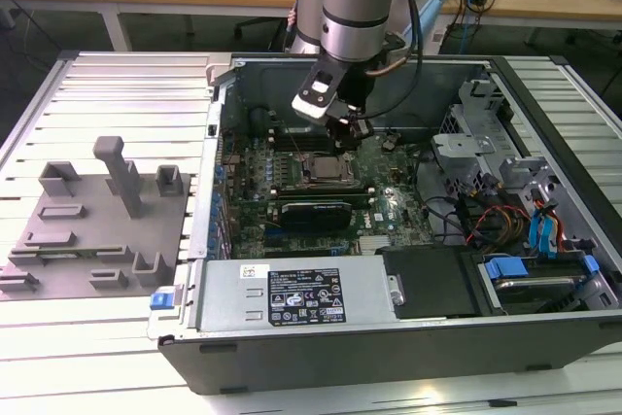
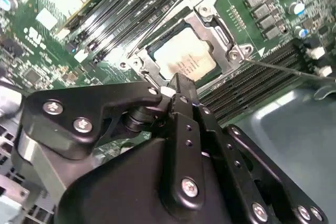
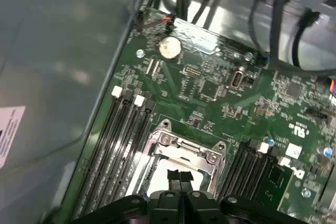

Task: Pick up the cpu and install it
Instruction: 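Close the cpu cover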

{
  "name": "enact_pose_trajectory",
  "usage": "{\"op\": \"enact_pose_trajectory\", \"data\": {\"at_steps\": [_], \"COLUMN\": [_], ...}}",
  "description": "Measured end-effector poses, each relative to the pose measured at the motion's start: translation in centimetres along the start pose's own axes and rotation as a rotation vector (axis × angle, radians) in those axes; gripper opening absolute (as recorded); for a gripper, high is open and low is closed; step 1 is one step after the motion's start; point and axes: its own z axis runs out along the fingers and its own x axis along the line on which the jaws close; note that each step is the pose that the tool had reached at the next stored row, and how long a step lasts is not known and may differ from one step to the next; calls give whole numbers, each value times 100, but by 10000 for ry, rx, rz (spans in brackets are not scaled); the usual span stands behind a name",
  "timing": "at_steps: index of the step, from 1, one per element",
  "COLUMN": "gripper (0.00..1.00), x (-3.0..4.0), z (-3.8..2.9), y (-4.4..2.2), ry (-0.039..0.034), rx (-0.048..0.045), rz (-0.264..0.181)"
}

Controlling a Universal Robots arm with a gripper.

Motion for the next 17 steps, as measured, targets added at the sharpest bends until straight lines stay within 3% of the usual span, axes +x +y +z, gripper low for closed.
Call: {"op": "enact_pose_trajectory", "data": {"at_steps": [7, 17], "gripper": [11, 11], "x": [1, 1], "z": [0, 0], "y": [1, 1], "ry": [4, 5], "rx": [-13, -27], "rz": [-1722, -3638]}}
